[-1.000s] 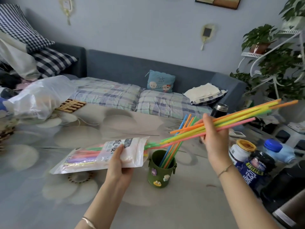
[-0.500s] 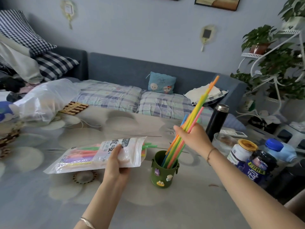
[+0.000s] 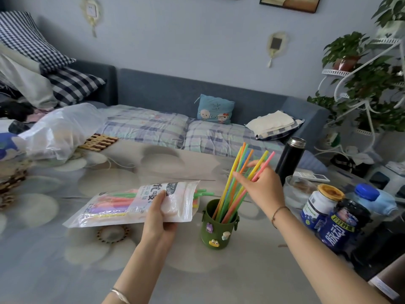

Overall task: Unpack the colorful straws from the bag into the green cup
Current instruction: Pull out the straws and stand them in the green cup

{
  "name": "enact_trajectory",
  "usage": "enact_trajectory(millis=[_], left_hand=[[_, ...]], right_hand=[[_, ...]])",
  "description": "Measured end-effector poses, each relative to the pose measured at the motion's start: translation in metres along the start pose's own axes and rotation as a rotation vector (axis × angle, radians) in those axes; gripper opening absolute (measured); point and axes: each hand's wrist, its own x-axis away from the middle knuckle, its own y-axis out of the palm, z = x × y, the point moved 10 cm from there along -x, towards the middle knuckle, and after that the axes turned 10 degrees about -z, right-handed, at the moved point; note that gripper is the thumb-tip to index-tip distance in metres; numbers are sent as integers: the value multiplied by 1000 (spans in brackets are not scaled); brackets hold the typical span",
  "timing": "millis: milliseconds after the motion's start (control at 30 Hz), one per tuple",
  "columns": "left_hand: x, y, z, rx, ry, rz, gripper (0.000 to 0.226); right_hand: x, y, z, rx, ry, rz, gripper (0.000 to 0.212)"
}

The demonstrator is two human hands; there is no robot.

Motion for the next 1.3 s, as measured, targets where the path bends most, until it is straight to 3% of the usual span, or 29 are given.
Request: enact_trajectory(millis=[133,267,333,400,500,567,700,1000,1100,1200,1300], left_hand=[[1,0,-1,-3,2,9,6],[1,3,-6,-15,3,0,4],[1,6,-9,-22,5,-18,5],[2,11,-11,-40,19,-53,17],[6,18,-16,-84,37,-102,39],[9,21,-21,-101,45,-114,47],[14,24,-24,-106,44,-123,48],[7,7,-3,31,80,-52,44],[1,-3,14,104,120,-24,49],[0,-3,16,105,135,-24,51],[5,8,-8,57,69,-53,50]], right_hand=[[8,-31,5,-107,19,162,63],[39,-40,-5,-294,-119,292,49],[55,-25,-16,-361,-195,254,31],[63,6,-21,-407,-168,93,20],[70,61,-23,-513,-20,-242,31],[72,79,-26,-655,24,-322,28],[72,72,-29,-688,-22,-188,17],[64,52,-19,-703,-82,-96,16],[56,33,2,-884,-17,-36,17],[57,38,6,-1117,72,-71,21],[63,60,-15,-1100,42,-171,20]])
